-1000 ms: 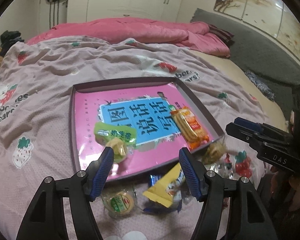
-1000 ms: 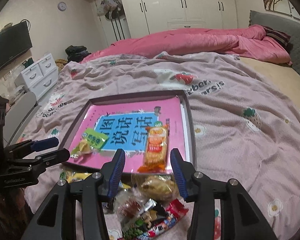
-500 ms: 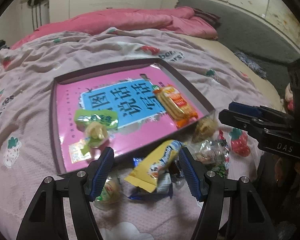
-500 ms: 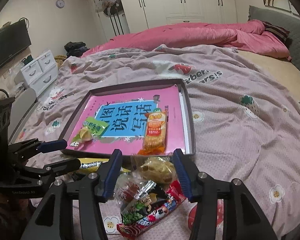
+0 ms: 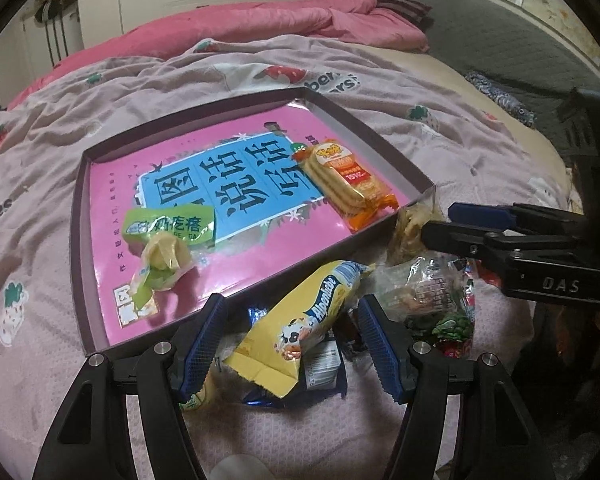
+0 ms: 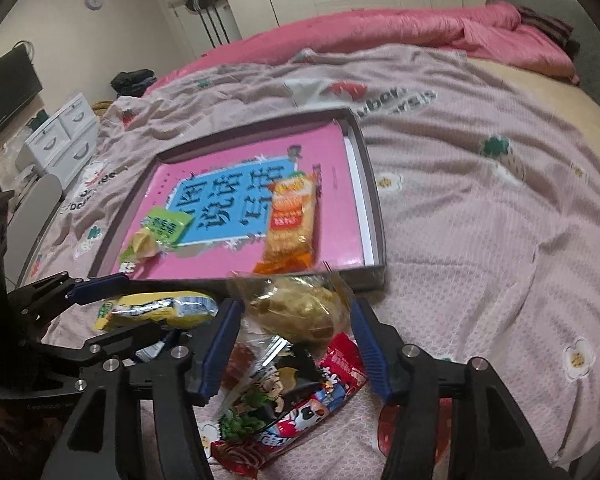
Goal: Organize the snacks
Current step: 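Grasp the yellow wafer pack with the left tool while the right tool grasps the clear bread bag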
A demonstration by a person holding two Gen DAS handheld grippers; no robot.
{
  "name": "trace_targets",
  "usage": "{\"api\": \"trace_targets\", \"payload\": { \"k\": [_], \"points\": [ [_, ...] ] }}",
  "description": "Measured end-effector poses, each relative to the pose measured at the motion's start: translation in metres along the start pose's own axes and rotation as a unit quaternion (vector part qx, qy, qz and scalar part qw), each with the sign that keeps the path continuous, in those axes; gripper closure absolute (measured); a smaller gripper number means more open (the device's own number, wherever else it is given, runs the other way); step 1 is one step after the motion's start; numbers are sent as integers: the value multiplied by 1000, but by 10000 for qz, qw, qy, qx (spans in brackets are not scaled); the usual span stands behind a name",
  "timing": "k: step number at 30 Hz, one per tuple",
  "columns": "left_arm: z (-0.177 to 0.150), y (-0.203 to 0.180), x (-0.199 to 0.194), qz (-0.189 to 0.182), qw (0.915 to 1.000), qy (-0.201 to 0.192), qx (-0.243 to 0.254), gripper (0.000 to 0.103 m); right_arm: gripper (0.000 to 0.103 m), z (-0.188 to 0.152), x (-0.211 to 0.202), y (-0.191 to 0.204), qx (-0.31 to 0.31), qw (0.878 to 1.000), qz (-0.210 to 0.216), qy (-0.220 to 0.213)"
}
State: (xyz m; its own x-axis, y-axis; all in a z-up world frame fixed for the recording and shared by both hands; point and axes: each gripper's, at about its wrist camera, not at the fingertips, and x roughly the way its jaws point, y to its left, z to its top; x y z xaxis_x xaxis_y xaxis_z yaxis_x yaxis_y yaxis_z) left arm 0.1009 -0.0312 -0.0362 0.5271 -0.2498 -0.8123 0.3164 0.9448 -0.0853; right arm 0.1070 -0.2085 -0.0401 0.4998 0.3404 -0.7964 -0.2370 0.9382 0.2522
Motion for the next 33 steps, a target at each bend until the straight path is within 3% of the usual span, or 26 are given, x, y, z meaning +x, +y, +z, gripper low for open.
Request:
{"api": "trace_targets", "payload": {
  "k": [9,17,21,28,33],
  "points": [
    [0,-12,5,7,9996,65,269,34,36,4,21,-3,114,9997,118,207],
    [1,-16,18,-69,9994,210,271,34,35,5,32,-2,43,9996,184,222],
    [4,-14,21,-54,9996,235,163,54,41,5,32,-3,23,9993,316,203],
    [3,-7,21,-142,9997,219,7,66,47,4,24,-1,-82,9992,381,83],
    [6,2,11,-426,9987,53,-272,78,48,1,11,-1,-122,9989,450,-100]
  ]
}}
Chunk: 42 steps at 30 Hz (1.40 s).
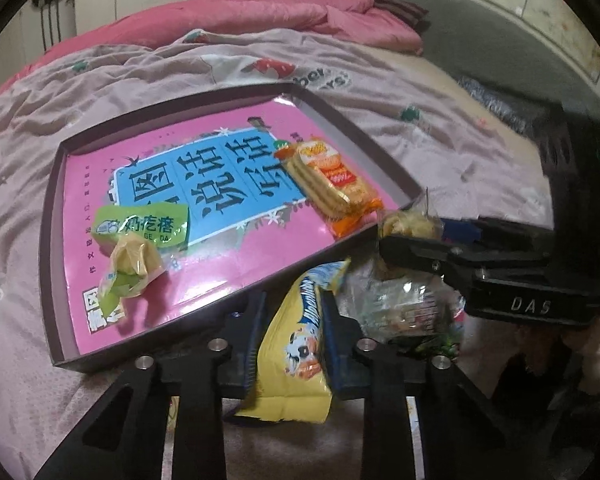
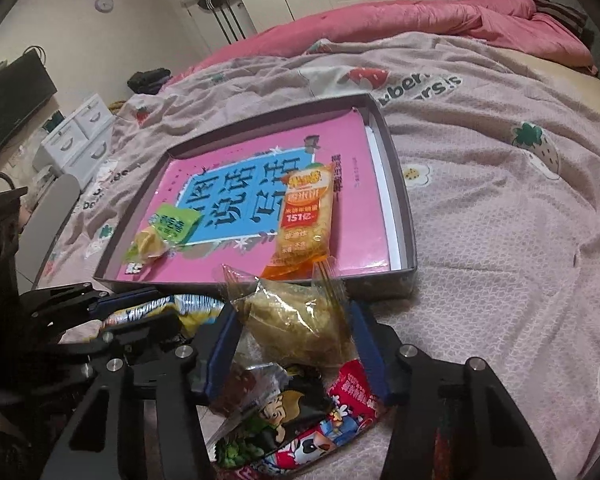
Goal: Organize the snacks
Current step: 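Grasp the yellow wafer pack with the left tool while the right tool grasps the clear bread bag, then carry the yellow wafer pack over the tray while the right tool lowers the bread bag into it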
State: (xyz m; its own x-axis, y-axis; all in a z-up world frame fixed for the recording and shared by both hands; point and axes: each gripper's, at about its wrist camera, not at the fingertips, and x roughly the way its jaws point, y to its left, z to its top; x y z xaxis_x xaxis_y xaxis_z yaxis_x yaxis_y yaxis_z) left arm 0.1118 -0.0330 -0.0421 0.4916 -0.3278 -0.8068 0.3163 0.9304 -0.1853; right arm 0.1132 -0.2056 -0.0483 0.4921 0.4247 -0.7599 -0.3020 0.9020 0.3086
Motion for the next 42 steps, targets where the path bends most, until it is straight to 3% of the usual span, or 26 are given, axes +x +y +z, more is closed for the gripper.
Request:
{"api": "trace_targets", "payload": {
  "k": [11,18,32,42],
  "points": [
    [-1,4,-18,-316,9989,-197,-268,80,48,7,-22,7,-122,9989,31,-442],
    [5,11,-41,-370,9969,-526,-455,80,48,12,-37,13,-206,9968,-13,-770],
    [14,45,-76,-54,9880,-1200,-974,80,48,23,-54,12,-142,9927,-81,-1195],
    [13,75,-80,267,9815,-1355,-1327,80,48,30,-56,5,-48,9914,-150,-1299]
  ]
}}
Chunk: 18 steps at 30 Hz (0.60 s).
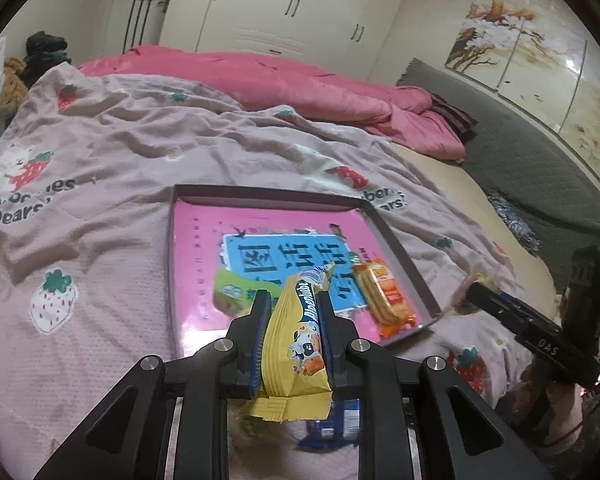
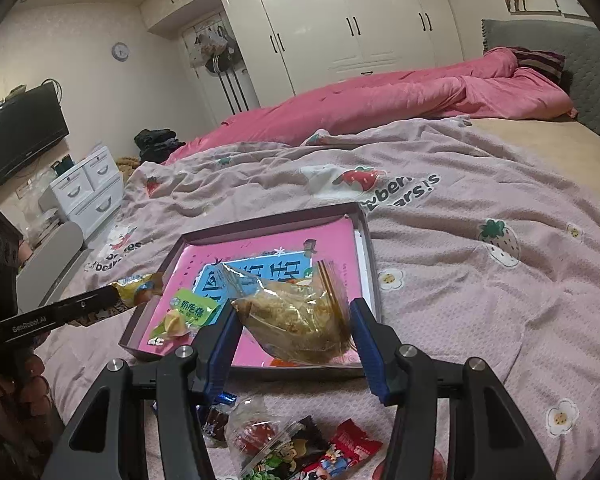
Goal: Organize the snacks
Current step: 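Carry the yellow wafer pack over the tray while the right tool lowers the bread bag into it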
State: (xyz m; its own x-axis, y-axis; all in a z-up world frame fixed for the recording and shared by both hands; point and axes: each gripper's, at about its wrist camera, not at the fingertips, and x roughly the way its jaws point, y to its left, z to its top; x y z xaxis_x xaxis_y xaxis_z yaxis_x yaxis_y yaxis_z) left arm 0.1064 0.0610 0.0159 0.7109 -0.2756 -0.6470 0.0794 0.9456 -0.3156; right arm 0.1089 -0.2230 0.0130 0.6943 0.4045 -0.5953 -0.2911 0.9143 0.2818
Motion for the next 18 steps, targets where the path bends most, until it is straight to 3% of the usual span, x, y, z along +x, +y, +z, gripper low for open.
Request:
{"api": "trace_targets", "payload": {
  "k": [9,18],
  "points": [
    [0,7,13,103,9999,5,-41,80,48,4,3,-9,137,9999,-88,-50],
    [-3,-10,35,-57,9999,78,133,80,48,8,12,-13,183,9997,-124,-47]
  ]
}}
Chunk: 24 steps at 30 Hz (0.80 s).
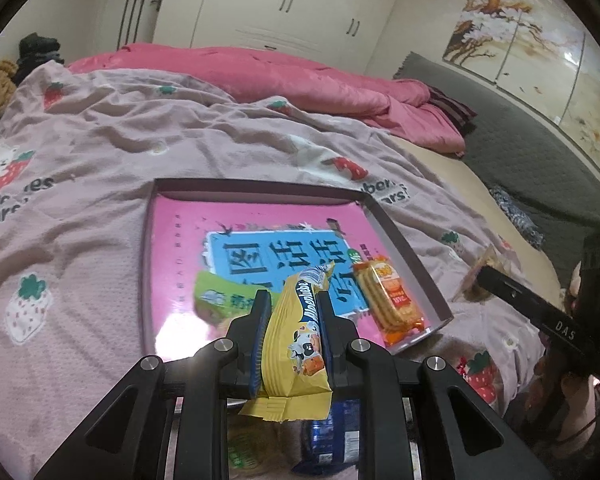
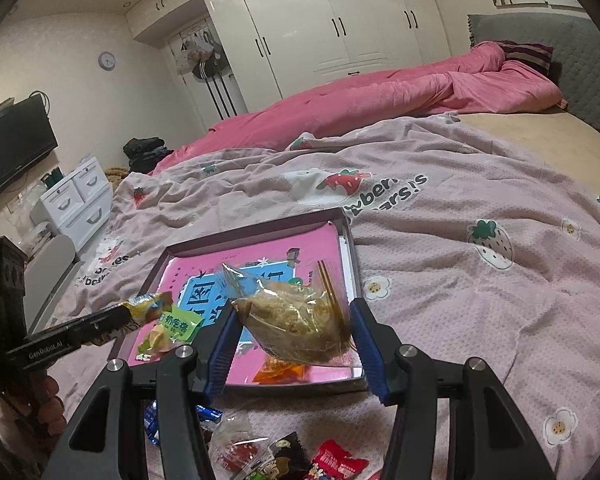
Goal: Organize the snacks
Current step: 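Carry the yellow wafer pack over the tray while the right tool lowers the bread bag into it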
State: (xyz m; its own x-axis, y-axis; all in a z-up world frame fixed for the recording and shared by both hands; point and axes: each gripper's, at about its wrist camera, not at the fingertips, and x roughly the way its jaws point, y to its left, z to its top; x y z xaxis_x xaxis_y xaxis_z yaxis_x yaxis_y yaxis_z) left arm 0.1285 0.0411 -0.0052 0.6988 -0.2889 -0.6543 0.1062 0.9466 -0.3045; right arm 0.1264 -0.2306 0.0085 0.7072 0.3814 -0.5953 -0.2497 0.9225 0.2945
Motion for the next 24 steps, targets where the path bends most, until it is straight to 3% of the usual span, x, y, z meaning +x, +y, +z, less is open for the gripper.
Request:
{"api": "trace_targets", "payload": {
  "k": [11,24],
  "points": [
    [-3,-7,25,-128,9997,210,14,80,48,0,20,-3,-63,9998,-56,201],
    [-8,-12,44,-31,9989,400,224,80,48,-12,44,-4,-245,9982,-153,525]
  ]
}}
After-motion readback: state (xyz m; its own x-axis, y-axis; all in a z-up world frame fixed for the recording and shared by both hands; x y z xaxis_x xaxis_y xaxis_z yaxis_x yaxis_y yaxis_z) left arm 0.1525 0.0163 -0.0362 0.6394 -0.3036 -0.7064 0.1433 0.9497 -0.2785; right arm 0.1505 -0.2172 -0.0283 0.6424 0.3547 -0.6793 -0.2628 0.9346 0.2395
